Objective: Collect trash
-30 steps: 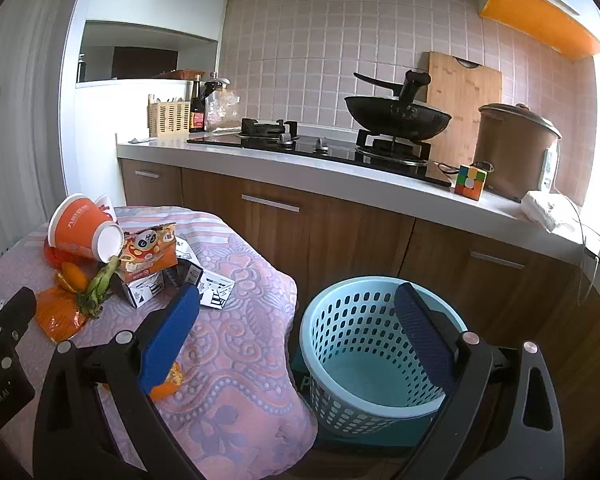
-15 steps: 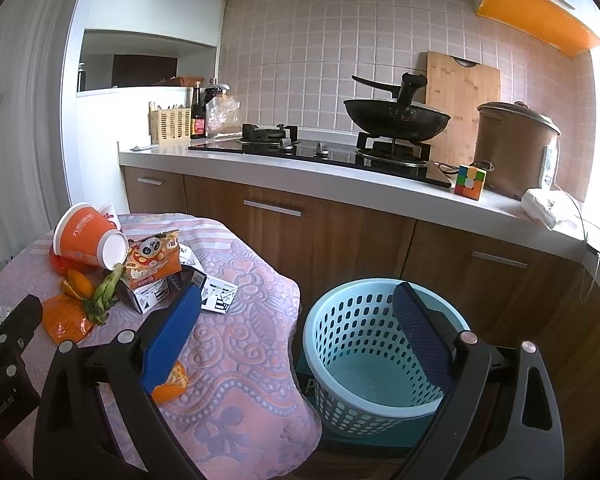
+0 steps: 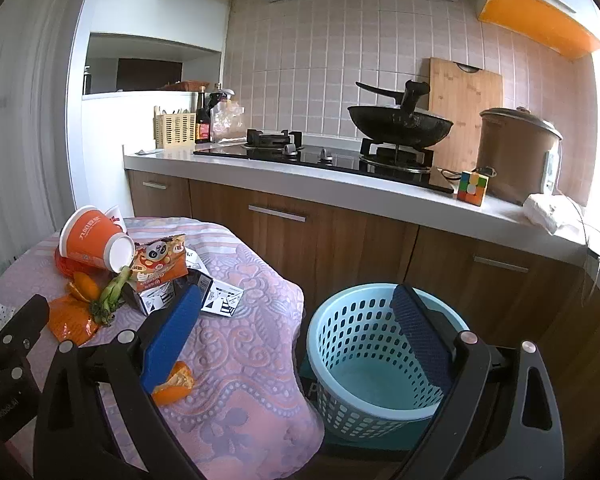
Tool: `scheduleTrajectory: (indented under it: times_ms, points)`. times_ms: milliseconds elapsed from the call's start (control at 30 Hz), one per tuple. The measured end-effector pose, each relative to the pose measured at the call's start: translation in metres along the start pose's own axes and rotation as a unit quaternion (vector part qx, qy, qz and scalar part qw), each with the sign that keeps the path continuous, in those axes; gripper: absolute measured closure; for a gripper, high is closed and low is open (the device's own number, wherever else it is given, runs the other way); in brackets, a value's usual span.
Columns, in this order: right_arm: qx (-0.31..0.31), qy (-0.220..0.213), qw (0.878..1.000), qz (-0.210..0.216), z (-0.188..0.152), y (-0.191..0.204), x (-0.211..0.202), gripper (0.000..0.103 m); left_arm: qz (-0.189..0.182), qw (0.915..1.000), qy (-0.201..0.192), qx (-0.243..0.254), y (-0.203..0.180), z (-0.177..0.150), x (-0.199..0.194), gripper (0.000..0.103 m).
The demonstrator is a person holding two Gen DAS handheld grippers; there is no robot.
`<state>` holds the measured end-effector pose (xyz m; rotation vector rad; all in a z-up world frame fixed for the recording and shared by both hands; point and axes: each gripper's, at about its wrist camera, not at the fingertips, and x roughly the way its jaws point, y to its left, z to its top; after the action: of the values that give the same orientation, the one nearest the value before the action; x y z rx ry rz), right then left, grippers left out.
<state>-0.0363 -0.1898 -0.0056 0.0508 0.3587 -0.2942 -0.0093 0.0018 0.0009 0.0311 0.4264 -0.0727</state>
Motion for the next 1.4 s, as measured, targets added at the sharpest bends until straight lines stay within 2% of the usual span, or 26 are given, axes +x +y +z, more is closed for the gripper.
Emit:
scheduleTrajectory:
  times_ms: [100,333,667,800,900,967,1033,1200,1267,1400]
  points:
    - [0.000,-0.006,1.000,-0.001,0.000,0.000,0.000,0.011,0.000,1.0000,0.000,-0.001,0.000,0.000,0.000,0.009]
    - [-0.014,0.032,0.999,-0.006,-0.001,0.001,0.007,0.011,-0.011,0.9999,0.004,-0.003,0.001,-0.001,0.000,0.009]
    - [-0.023,0.038,0.999,0.000,0.003,0.012,0.015,0.012,0.000,0.9999,0.013,-0.009,0.013,0.004,0.008,0.009]
    - [-0.027,0.029,0.999,0.016,0.013,0.022,0.013,0.017,0.001,0.9999,0.015,-0.007,0.019,0.009,0.005,0.009]
    - [-0.034,0.036,0.998,0.037,0.015,0.035,0.016,0.035,0.017,0.9994,0.026,-0.013,0.029,0.005,0.010,0.009]
    - [-0.043,0.043,0.997,0.044,0.013,0.045,0.021,0.053,0.037,0.9983,0.036,-0.029,0.047,0.002,0.016,0.009]
    - [-0.053,0.052,0.996,0.056,0.010,0.056,0.027,0.065,0.059,0.9963,0.040,-0.047,0.069,0.000,0.020,0.009]
    - [-0.075,0.061,0.992,0.085,0.002,0.082,0.036,0.067,0.142,0.9856,0.055,-0.073,0.145,-0.005,0.033,0.009]
    - [-0.074,0.071,0.989,0.107,-0.001,0.093,0.037,0.067,0.151,0.9829,0.076,-0.073,0.170,-0.007,0.044,0.009]
    - [-0.084,0.088,0.982,0.145,-0.011,0.114,0.038,0.067,0.142,0.9801,0.110,-0.086,0.204,-0.018,0.068,0.009]
